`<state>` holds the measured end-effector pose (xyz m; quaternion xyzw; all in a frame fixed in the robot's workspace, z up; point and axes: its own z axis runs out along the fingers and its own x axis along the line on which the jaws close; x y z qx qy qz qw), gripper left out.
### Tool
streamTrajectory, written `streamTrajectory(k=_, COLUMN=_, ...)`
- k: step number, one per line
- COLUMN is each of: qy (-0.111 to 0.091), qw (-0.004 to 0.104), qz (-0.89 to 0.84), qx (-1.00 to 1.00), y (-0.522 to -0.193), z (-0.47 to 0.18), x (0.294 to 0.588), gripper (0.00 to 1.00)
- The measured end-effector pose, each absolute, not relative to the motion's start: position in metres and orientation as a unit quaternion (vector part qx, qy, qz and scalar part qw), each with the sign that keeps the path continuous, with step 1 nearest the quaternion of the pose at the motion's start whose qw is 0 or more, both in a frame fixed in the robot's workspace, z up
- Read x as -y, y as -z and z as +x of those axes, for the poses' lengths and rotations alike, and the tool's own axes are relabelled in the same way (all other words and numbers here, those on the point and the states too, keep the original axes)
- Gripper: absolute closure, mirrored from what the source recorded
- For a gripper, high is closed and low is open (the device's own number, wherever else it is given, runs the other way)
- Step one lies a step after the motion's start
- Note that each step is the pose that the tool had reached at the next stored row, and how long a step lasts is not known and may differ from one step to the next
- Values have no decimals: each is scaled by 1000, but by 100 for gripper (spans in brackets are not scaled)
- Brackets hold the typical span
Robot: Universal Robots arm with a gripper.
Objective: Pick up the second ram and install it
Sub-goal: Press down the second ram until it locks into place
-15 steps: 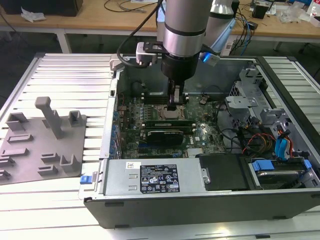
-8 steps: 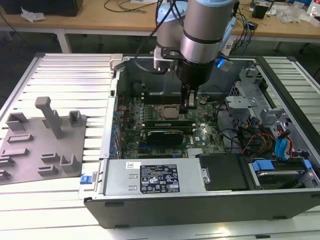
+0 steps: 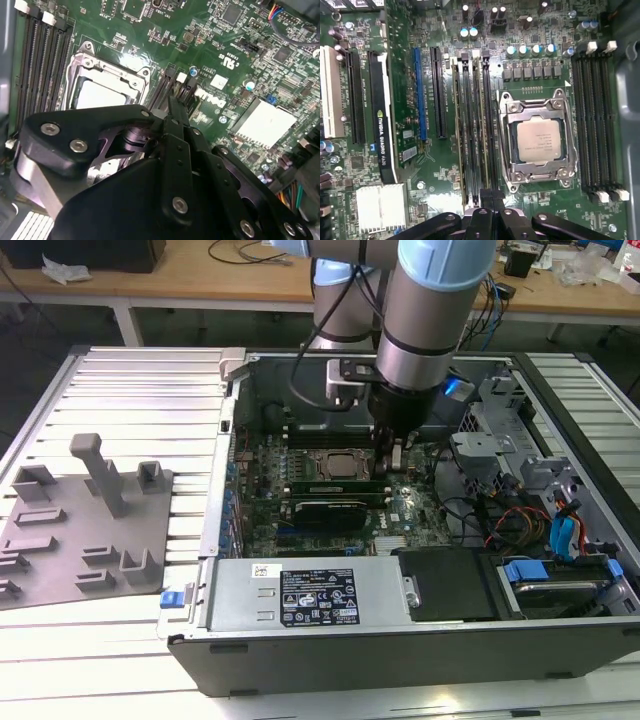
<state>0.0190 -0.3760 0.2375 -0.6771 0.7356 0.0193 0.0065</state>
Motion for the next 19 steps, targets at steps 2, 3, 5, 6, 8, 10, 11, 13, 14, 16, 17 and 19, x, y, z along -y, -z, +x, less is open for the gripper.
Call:
streamTrajectory(k=2, qy=-19, qw=7, qz=-677, qx=-735, y=-234, z=19, x=376, gripper=89)
streamTrajectory(k=3, qy=-19, qw=6, qz=-677, qx=-735, y=-231, z=19, x=376, gripper=89)
streamTrajectory(k=5, qy=-19, qw=6, qz=-677, qx=-735, y=-229, z=19, x=377, gripper=89)
streamTrajectory(k=6, qy=-19, qw=6, qz=-677, qx=-735, y=-229, z=19, x=378, gripper=89)
streamTrajectory(k=8, qy=-17, qw=8, qz=-678, qx=-735, y=-235, z=18, x=378, gripper=89)
streamTrajectory(k=10, qy=-14, qw=11, qz=-677, qx=-735, y=-238, z=9, x=378, gripper=89)
streamTrajectory(k=11, qy=-14, qw=11, qz=-678, qx=-735, y=-238, z=5, x=378, gripper=89)
streamTrajectory(k=13, qy=-13, qw=12, qz=-678, qx=-735, y=-238, z=-9, x=378, gripper=89)
streamTrajectory(k=14, qy=-13, qw=12, qz=-677, qx=-735, y=-237, z=-14, x=378, gripper=89)
streamTrajectory(k=16, qy=-12, qw=13, qz=-678, qx=-735, y=-237, z=-28, x=378, gripper=89)
streamTrajectory(k=17, qy=-12, qw=13, qz=-678, qx=-735, y=-237, z=-34, x=378, gripper=89)
streamTrajectory(k=19, qy=-12, qw=13, qz=-678, qx=-735, y=-236, z=-47, x=377, gripper=89)
